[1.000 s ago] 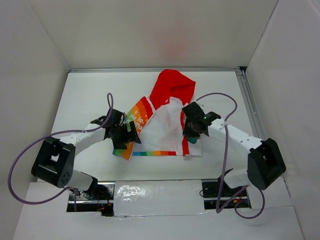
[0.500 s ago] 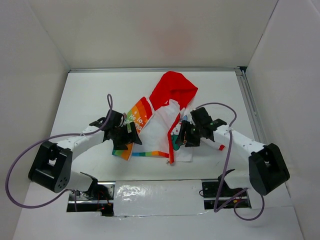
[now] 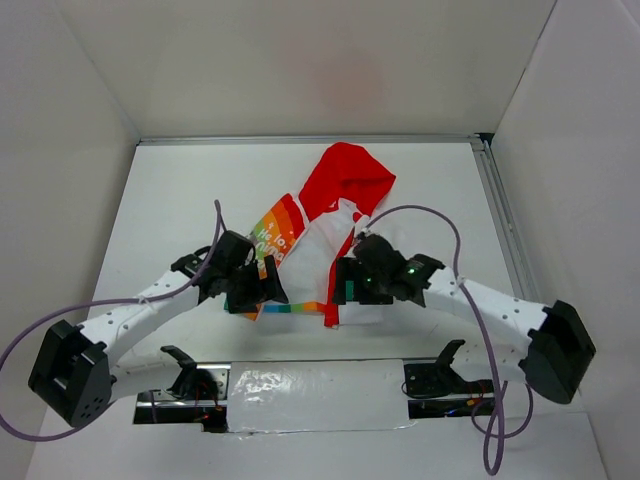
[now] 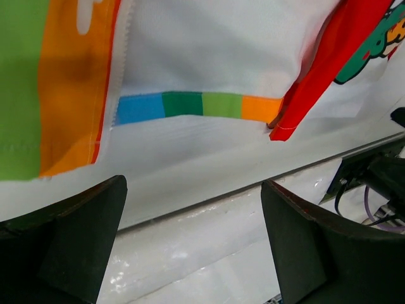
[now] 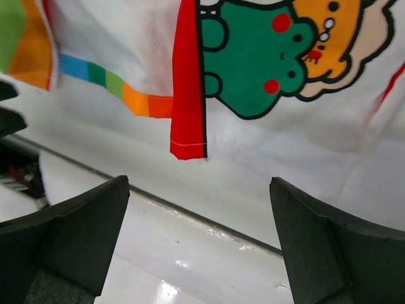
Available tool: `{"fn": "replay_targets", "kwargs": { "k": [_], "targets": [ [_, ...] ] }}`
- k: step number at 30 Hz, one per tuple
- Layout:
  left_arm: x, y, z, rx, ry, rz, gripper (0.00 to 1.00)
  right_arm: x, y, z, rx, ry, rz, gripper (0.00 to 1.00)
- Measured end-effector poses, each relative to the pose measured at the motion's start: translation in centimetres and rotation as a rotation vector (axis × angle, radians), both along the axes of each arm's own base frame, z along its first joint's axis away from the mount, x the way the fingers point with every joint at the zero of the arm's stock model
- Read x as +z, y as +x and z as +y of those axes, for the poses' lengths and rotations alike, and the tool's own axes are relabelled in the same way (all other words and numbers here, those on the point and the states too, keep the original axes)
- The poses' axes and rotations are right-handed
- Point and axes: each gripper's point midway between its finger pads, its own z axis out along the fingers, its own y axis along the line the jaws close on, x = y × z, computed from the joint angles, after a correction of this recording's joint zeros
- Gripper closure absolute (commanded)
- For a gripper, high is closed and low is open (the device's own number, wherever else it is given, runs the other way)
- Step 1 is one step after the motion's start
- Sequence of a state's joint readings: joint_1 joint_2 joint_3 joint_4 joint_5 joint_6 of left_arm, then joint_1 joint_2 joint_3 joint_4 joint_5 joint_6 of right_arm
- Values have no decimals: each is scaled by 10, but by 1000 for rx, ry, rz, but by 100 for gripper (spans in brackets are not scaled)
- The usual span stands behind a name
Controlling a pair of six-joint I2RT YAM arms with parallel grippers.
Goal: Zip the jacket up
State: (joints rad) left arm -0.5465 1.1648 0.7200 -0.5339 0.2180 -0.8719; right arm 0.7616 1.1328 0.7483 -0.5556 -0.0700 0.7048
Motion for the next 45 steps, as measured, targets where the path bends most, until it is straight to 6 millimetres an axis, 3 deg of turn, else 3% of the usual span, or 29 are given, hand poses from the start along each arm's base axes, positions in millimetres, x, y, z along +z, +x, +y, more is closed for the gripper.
{"fn": "replay_targets", "kwargs": {
  "k": [8,12,17,18,20,22,26,28,30,36,39,42,45],
  "targets": [
    [1,-14,23,168,57,90,1,-33,0,44,-73,-250,40,30],
    [2,-15,35,228,72,96,1,-52,5,51,-118,-368,55,43],
    [7,-16,42,253,77,79,1,-62,3,49,-142,-442,66,60],
    [7,-16,42,255,75,78,1,-62,1,47,-142,-453,72,64],
    [7,-16,43,258,76,79,1,-63,-2,44,-146,-466,79,88],
    [4,-17,44,260,80,84,1,-66,-4,40,-155,-475,85,100],
    [-1,-18,44,266,95,110,1,-73,-11,25,-131,-485,97,100],
    [-3,-18,44,266,101,119,1,-69,-14,29,-65,-422,98,100],
    [-3,-18,44,265,100,118,1,-54,-12,43,7,-307,90,100],
    [0,-16,39,235,79,93,1,25,7,121,276,140,-40,100],
    [1,-15,38,227,74,86,1,47,8,142,375,303,-77,100],
    [0,-14,37,226,73,85,1,38,13,138,387,343,-74,100],
    [-1,-13,36,222,74,84,1,1,16,123,350,275,-12,100]
  ]
}}
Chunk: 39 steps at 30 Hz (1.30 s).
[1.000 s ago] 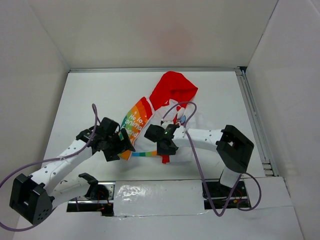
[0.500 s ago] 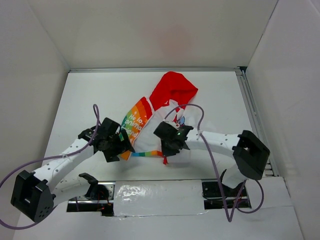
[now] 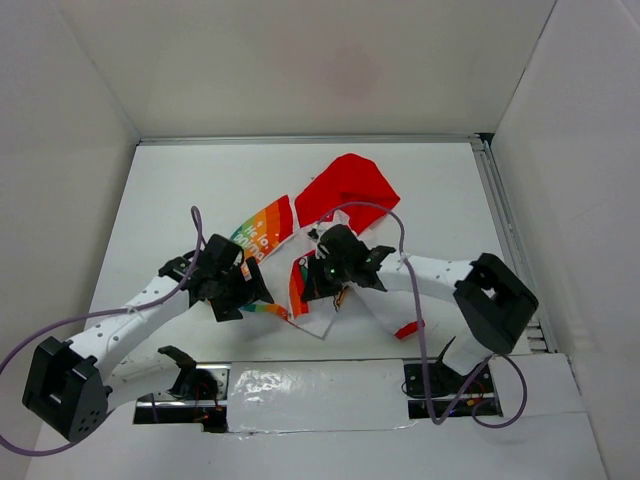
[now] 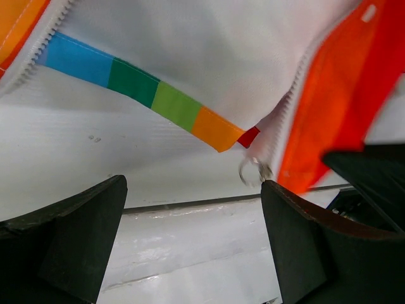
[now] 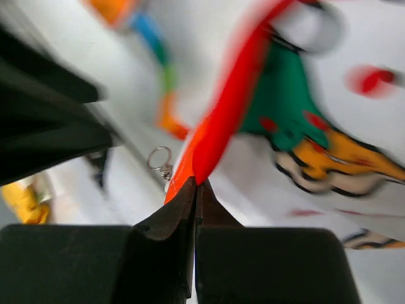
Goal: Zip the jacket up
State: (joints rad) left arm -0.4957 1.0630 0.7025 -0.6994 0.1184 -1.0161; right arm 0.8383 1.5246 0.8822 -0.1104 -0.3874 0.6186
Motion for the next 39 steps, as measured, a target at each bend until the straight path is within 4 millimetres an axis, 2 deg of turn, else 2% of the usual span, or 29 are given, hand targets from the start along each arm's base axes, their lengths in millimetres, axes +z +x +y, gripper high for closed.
{"fn": "replay_targets", "kwargs": {
  "k": [1,2,4,5,6,8,10,12,13,17,21,25,27,30,33,37,39],
  "targets": [
    [-1,0,0,0,1,2,1,-9,1,-3,-12,-23,8,100],
    [-2,1,0,-1,4,6,1,-32,0,-10,-28,-79,45,100],
    [-3,1,-1,0,8,13,1,-63,-4,-24,-56,-167,91,97],
    [-4,1,-1,0,12,18,1,-74,-6,-30,-71,-201,108,85],
    [-5,2,-1,0,13,20,1,-83,-10,-37,-92,-233,132,80],
    [-5,2,0,2,18,22,1,-83,-8,-39,-125,-237,136,67],
    [-4,3,0,2,18,20,1,-81,-6,-39,-154,-248,120,59],
    [-4,4,0,3,19,17,1,-80,-2,-40,-197,-279,96,60],
    [-3,4,0,3,18,15,1,-80,0,-42,-219,-300,86,65],
    [-4,6,0,10,28,17,1,-83,14,-57,-342,-389,89,65],
    [-3,12,0,10,38,26,1,-83,42,-89,-481,-435,108,67],
    [4,22,-4,-2,33,3,1,-82,77,-143,-623,-522,71,67],
    [7,28,-6,-12,30,-13,1,-81,87,-166,-651,-567,45,68],
    [7,34,-9,-20,32,-19,1,-78,96,-183,-642,-587,22,67],
    [0,34,-9,-24,45,0,1,-71,97,-183,-577,-581,-18,66],
    [-11,36,-8,-50,70,21,1,-49,87,-160,-448,-497,-93,56],
    [-15,37,-8,-67,80,24,1,-39,78,-151,-392,-450,-115,38]
  ]
}}
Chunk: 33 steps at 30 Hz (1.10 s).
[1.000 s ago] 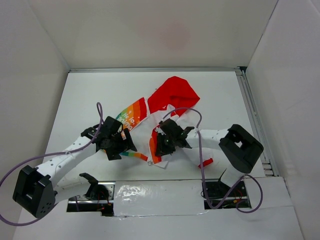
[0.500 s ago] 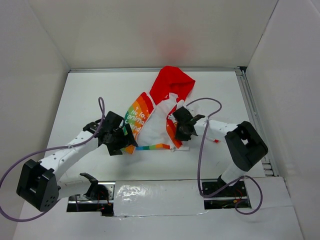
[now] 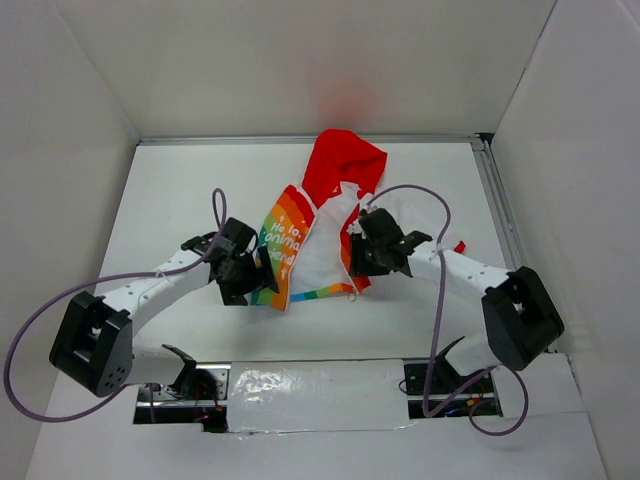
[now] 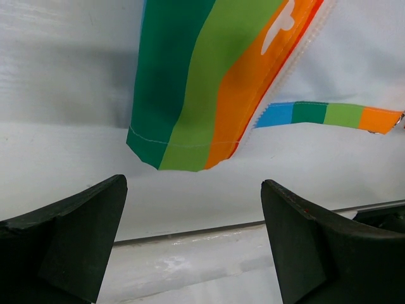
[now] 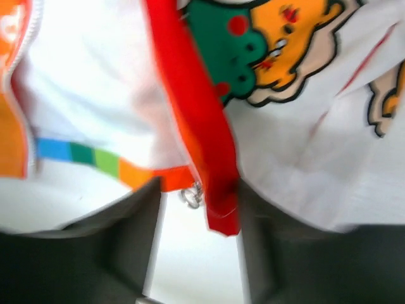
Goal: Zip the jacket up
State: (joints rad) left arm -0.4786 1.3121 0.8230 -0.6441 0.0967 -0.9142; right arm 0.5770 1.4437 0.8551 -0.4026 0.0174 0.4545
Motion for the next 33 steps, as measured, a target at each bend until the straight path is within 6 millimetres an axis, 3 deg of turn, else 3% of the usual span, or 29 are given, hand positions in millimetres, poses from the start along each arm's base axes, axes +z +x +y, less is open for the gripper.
{"fn": "replay_targets", "kwargs": {
  "k": [1,5,11,19,25,33],
  "targets": [
    [-2,1,0,-6,2,1,1,3,-4,2,23,13,-3,28],
    [-2,6,-4,-30,-8,-24,1,1,-11,-1,46,13,0,27],
    [-1,8,-4,-48,-10,-40,1,-15,-16,-6,42,-25,41,34],
    [-2,5,-2,-48,-10,-42,1,-28,-22,-3,61,-53,73,36],
    [-3,5,-1,-46,-5,-44,2,-42,-27,-3,74,-96,103,45],
    [-2,4,-1,-47,-5,-44,3,-43,-29,1,78,-125,83,50]
  ]
}}
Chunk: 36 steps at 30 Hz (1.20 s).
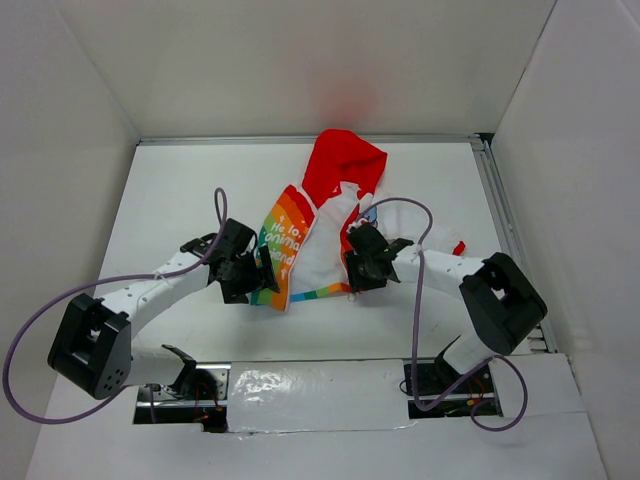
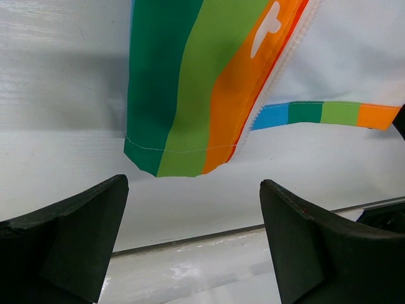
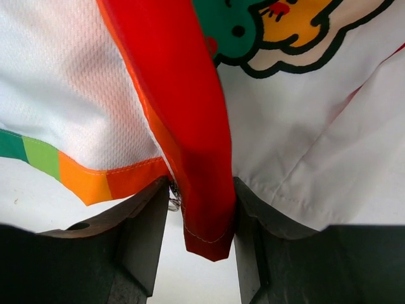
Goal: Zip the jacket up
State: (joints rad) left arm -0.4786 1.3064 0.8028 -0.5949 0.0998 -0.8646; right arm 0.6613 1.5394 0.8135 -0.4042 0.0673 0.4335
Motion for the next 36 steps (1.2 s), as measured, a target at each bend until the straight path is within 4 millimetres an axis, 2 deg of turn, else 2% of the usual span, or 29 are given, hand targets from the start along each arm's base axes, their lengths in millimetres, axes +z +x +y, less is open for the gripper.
{"fn": "replay_targets", "kwargs": {
  "k": [7,12,20,24,28,31,32,33,36],
  "targets": [
    [1,0,0,0,-2,-3,3,6,0,3,-9,13,-15,49],
    [3,-1,1,-1,-7,-13,3,21,4,2,-22,30,-61,38],
    [3,-3,1,-2,-9,-16,3,37,9,4,-19,41,-116,42],
    [1,-5,2,-2,-5,-10,4,29,4,10,15,23,-94,45],
    [1,-5,2,-2,-5,-10,4,10,0,10,24,-16,-45,46],
    [1,-5,2,-1,-5,-10,5,0,-1,8,24,-38,-22,57],
    [1,-5,2,-1,-5,-10,5,-1,-2,7,23,-41,-17,65],
    [1,-5,2,-1,-5,-10,5,-2,-1,7,22,-44,-17,68],
    [1,-5,2,-1,-4,-10,6,-1,-1,8,18,-37,-19,66]
  ]
}}
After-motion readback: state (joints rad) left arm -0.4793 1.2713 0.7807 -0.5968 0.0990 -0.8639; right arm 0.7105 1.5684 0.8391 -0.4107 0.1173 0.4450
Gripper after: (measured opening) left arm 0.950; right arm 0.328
